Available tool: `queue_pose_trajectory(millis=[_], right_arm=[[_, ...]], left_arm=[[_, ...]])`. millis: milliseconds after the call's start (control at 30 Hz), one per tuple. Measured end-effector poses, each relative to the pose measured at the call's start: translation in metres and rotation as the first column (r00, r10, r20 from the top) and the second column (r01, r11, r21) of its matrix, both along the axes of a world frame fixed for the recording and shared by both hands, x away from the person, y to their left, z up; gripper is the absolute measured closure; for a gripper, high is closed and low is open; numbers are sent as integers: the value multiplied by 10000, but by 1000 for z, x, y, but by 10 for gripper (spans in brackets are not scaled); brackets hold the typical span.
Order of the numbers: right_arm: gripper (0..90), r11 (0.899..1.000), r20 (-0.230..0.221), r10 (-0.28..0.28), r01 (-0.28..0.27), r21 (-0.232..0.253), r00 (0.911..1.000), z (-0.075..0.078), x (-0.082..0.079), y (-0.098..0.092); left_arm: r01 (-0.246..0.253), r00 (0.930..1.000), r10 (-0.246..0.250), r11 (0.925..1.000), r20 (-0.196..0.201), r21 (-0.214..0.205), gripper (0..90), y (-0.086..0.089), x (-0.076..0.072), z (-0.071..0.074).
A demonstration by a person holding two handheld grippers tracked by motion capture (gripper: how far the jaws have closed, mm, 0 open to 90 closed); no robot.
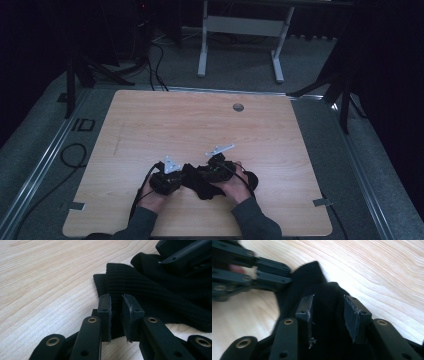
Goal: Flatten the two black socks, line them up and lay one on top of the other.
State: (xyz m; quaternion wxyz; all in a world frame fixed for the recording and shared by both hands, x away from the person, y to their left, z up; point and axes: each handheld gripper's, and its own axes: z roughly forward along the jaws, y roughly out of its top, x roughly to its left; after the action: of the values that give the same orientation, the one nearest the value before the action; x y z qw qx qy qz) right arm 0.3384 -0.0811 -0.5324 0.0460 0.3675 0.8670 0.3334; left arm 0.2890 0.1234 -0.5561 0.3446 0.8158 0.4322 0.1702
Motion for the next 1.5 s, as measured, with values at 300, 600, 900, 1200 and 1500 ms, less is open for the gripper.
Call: queue_pose_trajectory(millis=[300,600,900,1200,1500], right_arm=[[832,9995,-100,-281,279,-180,9996,1,0,-4],[831,9917,1410,-1216,1262,-239,9825,45,-15,-43],[810,9865,1601,-1268,1414,-831,9789,38,-11,-42],[677,9896,969,-1034,926,1097,9899,41,1,-52],[682,9840,239,-1744,1751,-321,9844,6,17,-57]], left_arm=[[-3,10000,3,10000,2,-19,780,0,0,0],[-21,10000,21,10000,4,-56,780,0,0,0],[15,10000,-15,10000,12,-59,778,-1,0,-1],[40,10000,-40,10000,-9,-46,778,0,0,0],[36,10000,-36,10000,-18,-63,777,0,0,-1]])
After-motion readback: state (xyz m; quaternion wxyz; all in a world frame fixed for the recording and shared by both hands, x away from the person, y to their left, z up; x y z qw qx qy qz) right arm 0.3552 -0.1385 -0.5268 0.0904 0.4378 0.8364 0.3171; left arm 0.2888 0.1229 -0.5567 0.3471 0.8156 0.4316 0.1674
